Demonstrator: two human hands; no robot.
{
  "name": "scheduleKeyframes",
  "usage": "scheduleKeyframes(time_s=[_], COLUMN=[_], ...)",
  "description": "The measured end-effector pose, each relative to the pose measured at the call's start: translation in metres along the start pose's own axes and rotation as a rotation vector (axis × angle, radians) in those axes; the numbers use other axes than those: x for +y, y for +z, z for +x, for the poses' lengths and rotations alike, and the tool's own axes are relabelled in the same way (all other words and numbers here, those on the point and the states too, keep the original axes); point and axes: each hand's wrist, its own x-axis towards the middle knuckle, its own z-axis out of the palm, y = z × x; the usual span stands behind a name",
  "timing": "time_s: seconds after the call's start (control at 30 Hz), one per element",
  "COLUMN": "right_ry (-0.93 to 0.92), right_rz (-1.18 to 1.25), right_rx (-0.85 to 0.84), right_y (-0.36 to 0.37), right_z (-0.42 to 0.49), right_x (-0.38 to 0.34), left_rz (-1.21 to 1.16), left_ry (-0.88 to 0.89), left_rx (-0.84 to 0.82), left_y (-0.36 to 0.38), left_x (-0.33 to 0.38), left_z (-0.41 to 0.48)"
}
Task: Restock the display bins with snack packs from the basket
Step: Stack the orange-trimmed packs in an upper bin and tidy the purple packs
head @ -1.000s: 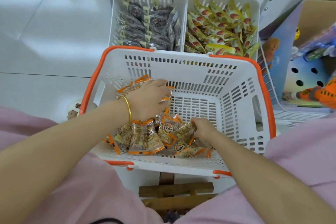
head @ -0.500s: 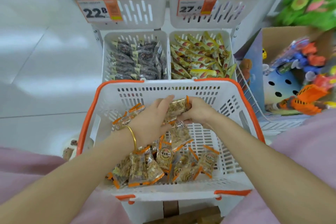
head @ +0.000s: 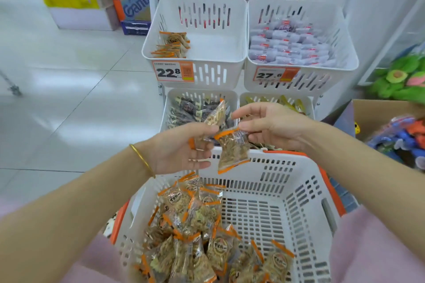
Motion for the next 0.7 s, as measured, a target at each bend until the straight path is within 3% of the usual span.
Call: scheduleKeyframes(time_s=[0.13, 0.43, 0.6, 0.7], right_ry=[-0.066, -0.046, -0.332, -0.507], right_rz=[0.033, 0.227, 0.267, 0.185], right_rx=[-0.008, 0.150, 0.352, 0.332], right_y=[-0.003, -0.017, -0.022, -0.016], right_z=[0.008, 0.010, -0.001, -0.009], right_x=[-0.003, 0.008, -0.001, 0.004], left_rz=[-0.083, -0.119, -0.175, -0.313], left_ry=[0.024, 0.122, 0.104, 0.063], left_rx=[-0.076, 0.055, 0.116, 0.093], left_y=[0.000, 0.011, 0.010, 0.015], left_x=[0.003, -0.003, -0.009, -0.013], left_z=[0.006, 0.027, 0.033, 0.032])
